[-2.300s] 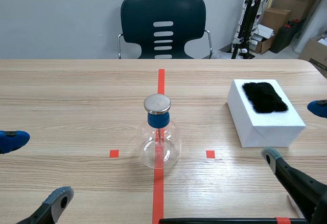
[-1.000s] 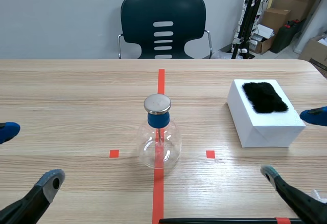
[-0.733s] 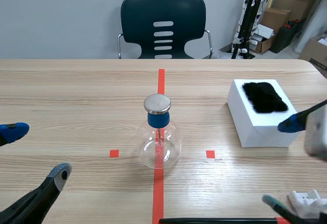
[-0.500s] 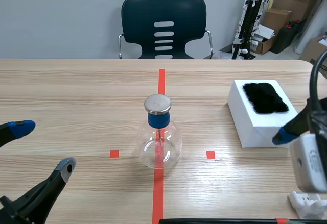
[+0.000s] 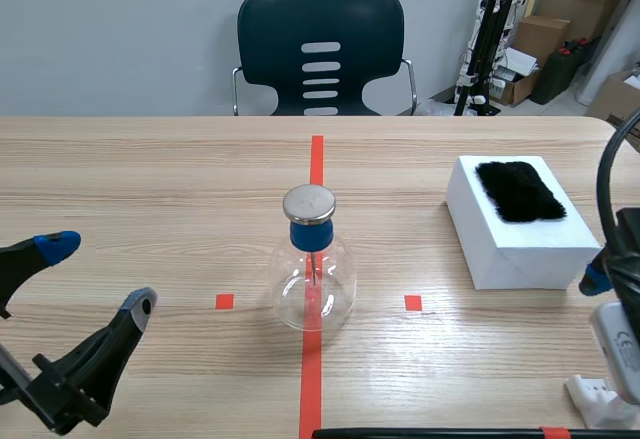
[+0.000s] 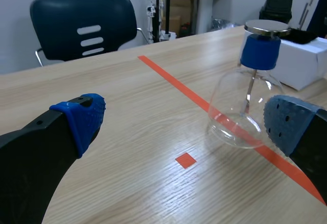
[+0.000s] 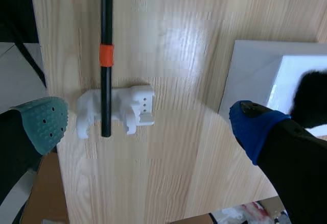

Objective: Do the electroscope experiment. pick up the black charging rod

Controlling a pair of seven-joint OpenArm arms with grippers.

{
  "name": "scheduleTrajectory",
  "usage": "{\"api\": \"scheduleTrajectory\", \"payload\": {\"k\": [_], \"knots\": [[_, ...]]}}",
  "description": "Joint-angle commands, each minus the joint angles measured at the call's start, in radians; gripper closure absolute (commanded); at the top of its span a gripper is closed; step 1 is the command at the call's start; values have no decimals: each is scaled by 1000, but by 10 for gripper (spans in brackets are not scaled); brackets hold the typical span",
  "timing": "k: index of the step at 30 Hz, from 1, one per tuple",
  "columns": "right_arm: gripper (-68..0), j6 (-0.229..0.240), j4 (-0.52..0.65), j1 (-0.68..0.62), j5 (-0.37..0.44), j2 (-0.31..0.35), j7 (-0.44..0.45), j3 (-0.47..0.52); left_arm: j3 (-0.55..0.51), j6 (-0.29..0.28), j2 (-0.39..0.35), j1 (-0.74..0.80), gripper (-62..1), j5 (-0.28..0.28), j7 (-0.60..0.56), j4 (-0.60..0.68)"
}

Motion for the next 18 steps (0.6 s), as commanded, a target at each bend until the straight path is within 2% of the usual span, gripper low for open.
{"api": "scheduleTrajectory", "payload": {"k": [1,5,8,11,14,18], "knots": [[-679,49,-2,29,0,-48,-23,6,4,-15,9,-18,-623,-2,-7,-8],[-679,165,-2,120,-1,-211,-141,6,5,-55,19,-48,-623,-2,-50,-61],[-679,165,-3,175,-4,-319,-235,6,5,-76,19,-59,-623,1,-70,-78],[-679,165,-3,208,-9,-376,-278,-2,10,-83,20,-73,-623,6,-85,-93],[-679,165,-7,238,-12,-402,-325,-45,10,-92,23,-89,-623,34,-93,-108],[-679,165,-25,287,-6,-406,-378,-150,10,-97,31,-103,-623,72,-139,-134]]}}
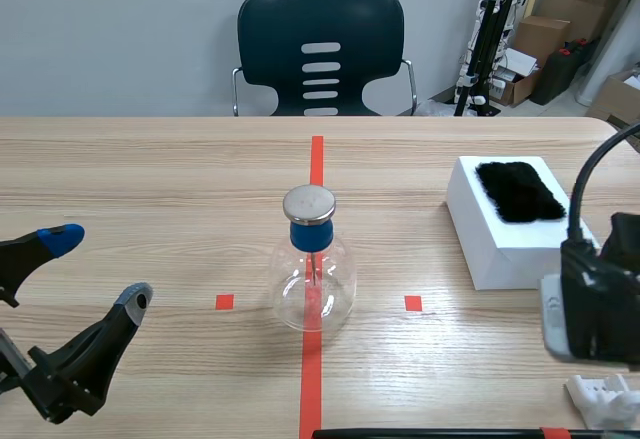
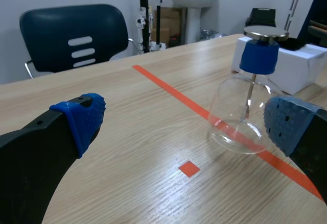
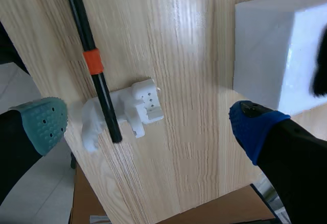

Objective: Do the electroscope experiment. pick up the black charging rod

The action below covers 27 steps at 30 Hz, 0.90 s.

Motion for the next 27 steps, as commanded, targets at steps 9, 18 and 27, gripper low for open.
{"api": "scheduleTrajectory", "payload": {"k": [9,18,27], "knots": [[-679,8,-87,203,44,117,-29,-271,0,-35,31,-33,-623,156,-113,-52],[-679,8,-248,414,25,118,31,-428,0,-89,34,-68,-623,259,-224,-108],[-604,8,-283,505,-9,118,69,-559,0,-91,48,-81,-623,368,-291,-151]]}}
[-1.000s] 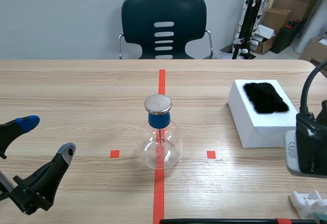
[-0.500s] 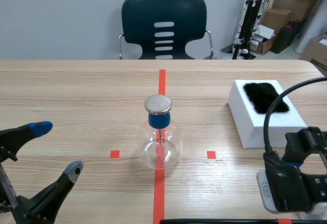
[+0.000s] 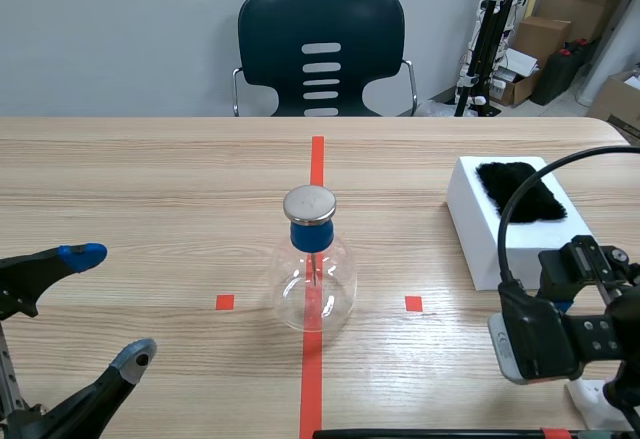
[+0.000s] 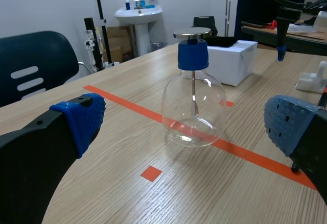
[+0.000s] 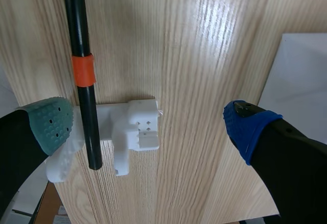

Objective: Do the electroscope experiment. pick up the black charging rod

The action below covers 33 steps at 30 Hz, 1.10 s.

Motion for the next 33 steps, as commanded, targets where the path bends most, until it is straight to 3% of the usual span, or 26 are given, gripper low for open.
{"api": "scheduleTrajectory", "payload": {"k": [1,13,23,33], "knots": [[-604,8,7,6,-16,7,2,-6,0,-3,18,-16,-623,14,-16,-5],[-610,8,-95,41,-49,-25,90,-59,1,-3,50,-35,-623,33,-37,-58],[-610,8,-131,78,-53,-48,106,-164,1,20,70,-35,-623,31,-43,-79],[-603,8,-131,78,-45,-43,101,-181,1,21,71,-35,-623,31,-40,-79]]}}
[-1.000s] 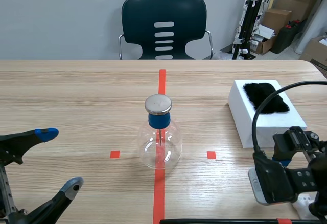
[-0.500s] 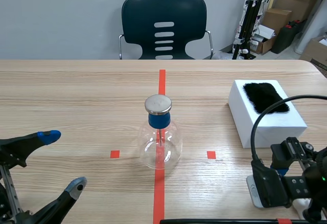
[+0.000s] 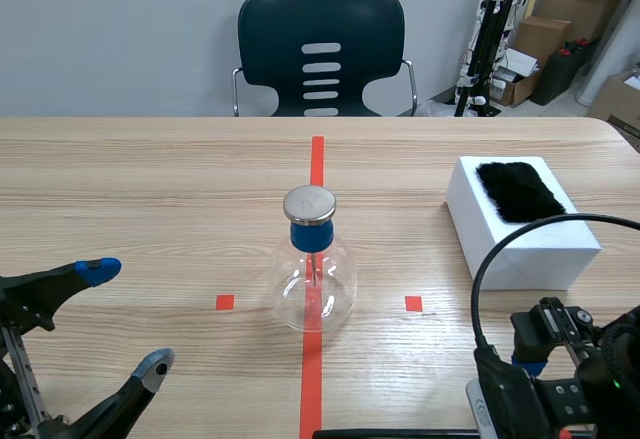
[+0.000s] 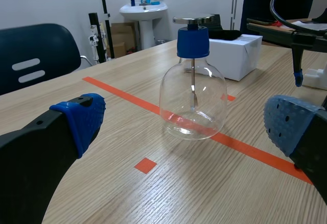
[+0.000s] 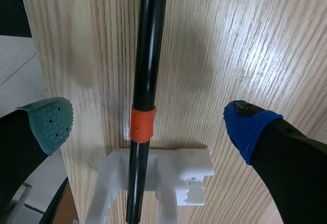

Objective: Do the electroscope experiment. pick up the black charging rod

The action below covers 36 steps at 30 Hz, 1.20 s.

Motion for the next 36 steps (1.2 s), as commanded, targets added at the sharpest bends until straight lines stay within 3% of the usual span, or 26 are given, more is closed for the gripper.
{"api": "scheduleTrajectory", "payload": {"k": [1,14,27,32,36], "knots": [[-603,8,14,17,7,21,4,2,1,-3,0,-6,-623,-7,-14,11],[-603,8,10,16,84,32,-26,2,1,-3,0,-6,-623,-7,-13,11],[-602,8,-5,17,96,32,-26,2,1,-3,0,-6,-623,-7,-11,11],[-507,8,-20,16,113,32,-26,2,1,-3,0,-6,-623,-7,-12,12],[-507,8,-23,17,115,31,-26,2,1,-3,0,-6,-623,-7,-14,12]]}}
